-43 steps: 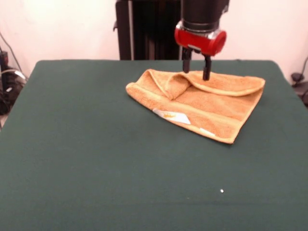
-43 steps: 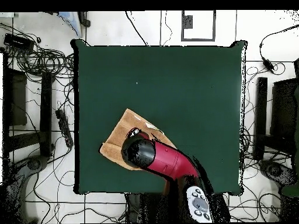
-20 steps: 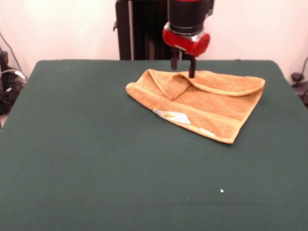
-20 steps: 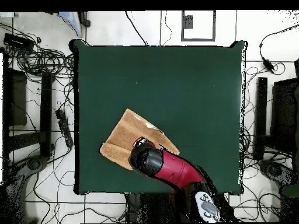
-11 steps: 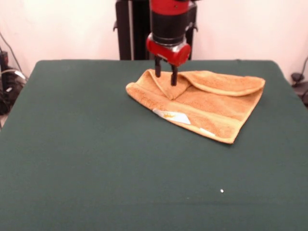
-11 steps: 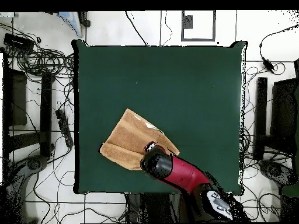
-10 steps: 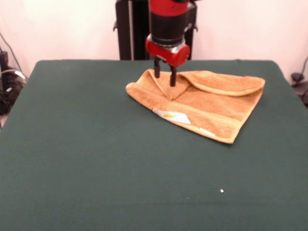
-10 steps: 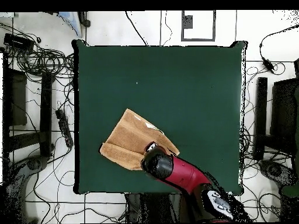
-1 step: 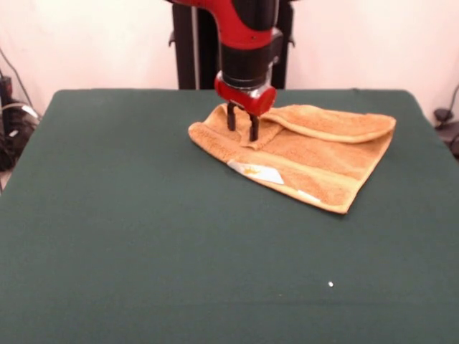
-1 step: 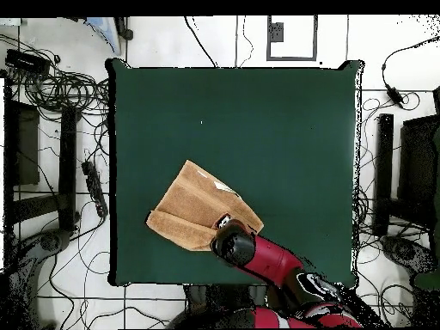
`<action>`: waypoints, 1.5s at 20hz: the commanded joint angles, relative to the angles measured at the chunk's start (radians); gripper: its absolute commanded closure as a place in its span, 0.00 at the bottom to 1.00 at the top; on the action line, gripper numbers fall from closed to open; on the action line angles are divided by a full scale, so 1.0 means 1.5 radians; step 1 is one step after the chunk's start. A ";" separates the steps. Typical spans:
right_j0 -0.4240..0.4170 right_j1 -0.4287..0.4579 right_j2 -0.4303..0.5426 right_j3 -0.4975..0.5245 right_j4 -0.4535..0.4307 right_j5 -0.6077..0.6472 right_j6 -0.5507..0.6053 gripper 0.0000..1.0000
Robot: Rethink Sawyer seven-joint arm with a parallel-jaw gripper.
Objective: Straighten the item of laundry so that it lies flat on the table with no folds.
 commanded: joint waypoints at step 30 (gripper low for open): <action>0.027 0.003 0.153 0.076 0.039 -0.038 0.165 1.00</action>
